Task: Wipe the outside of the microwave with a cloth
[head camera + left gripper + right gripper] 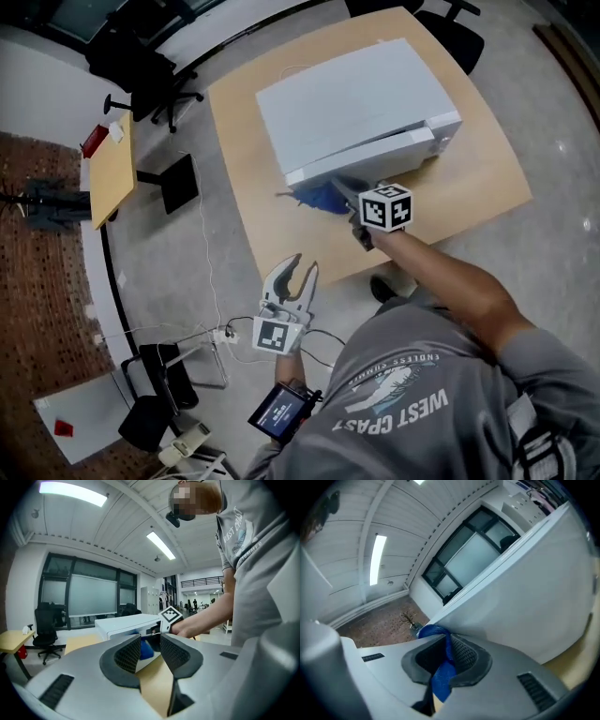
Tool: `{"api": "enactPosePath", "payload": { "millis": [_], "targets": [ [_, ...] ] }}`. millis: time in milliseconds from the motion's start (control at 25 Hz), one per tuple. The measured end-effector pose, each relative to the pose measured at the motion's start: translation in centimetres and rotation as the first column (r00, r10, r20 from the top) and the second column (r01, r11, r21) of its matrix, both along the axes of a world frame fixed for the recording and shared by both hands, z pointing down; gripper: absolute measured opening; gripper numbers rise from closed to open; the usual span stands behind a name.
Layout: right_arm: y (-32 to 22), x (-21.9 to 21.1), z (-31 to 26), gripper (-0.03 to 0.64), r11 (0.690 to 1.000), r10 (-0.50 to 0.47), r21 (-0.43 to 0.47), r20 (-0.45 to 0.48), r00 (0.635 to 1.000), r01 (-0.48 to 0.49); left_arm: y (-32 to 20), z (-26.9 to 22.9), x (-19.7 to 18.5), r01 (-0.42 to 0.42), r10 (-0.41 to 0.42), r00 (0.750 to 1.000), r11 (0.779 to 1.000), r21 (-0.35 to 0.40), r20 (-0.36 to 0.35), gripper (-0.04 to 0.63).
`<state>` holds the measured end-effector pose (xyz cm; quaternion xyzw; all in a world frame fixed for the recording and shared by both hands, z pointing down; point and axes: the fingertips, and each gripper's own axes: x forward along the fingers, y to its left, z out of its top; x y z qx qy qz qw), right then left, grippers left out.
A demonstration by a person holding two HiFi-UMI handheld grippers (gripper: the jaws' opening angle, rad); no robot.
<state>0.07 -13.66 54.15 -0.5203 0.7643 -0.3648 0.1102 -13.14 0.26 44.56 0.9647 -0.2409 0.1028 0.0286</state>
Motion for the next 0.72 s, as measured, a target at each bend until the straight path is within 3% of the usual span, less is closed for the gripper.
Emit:
{"api": "enactPosePath", "payload": {
  "millis": [80, 160, 280, 360, 480, 600, 720],
  "targets": [
    [1.4, 7.8, -0.7, 0.041, 0.997, 0.073, 0.027, -0.067, 0.995, -0.071, -0.1, 0.4, 1.2, 0.001, -0.001, 1.000, 1.000, 0.013, -0.024, 0.144],
    [4.0, 16.2, -1.4, 0.041, 0.977, 0.210, 0.053, -0.142, 0.967, -0.205, 0.5, 1.3, 2.3, -0.004, 0.004, 0.999, 1.000, -0.004, -0.050, 0.144],
    [8.5, 24.3, -1.0, 0.041, 0.894, 0.448, 0.042, -0.111, 0.887, -0.446, 1.1, 1.8, 1.7, -0.033, 0.033, 0.999, 0.999, -0.033, -0.022, 0.144],
    [8.9, 26.1, -1.3, 0.040, 0.863, 0.506, 0.039, -0.086, 0.858, -0.504, 0.6, 1.1, 1.9, -0.058, 0.058, 0.998, 0.998, -0.001, -0.008, 0.144],
    [7.2, 21.6, -1.1, 0.041, 0.896, 0.445, 0.021, -0.053, 0.894, -0.444, 0.6, 0.7, 2.2, -0.054, 0.054, 0.998, 0.999, 0.002, -0.012, 0.144],
    [4.2, 9.9, 0.3, 0.040, 0.965, 0.262, -0.028, 0.058, 0.963, -0.261, 0.9, 0.6, 1.8, -0.038, 0.038, 0.999, 0.999, -0.002, -0.005, 0.144],
    [0.9, -1.9, 0.9, 0.041, 0.994, 0.098, -0.073, 0.189, 0.977, -0.085, 1.4, 0.5, 1.7, -0.027, 0.027, 1.000, 1.000, -0.003, 0.007, 0.144]
  ]
}}
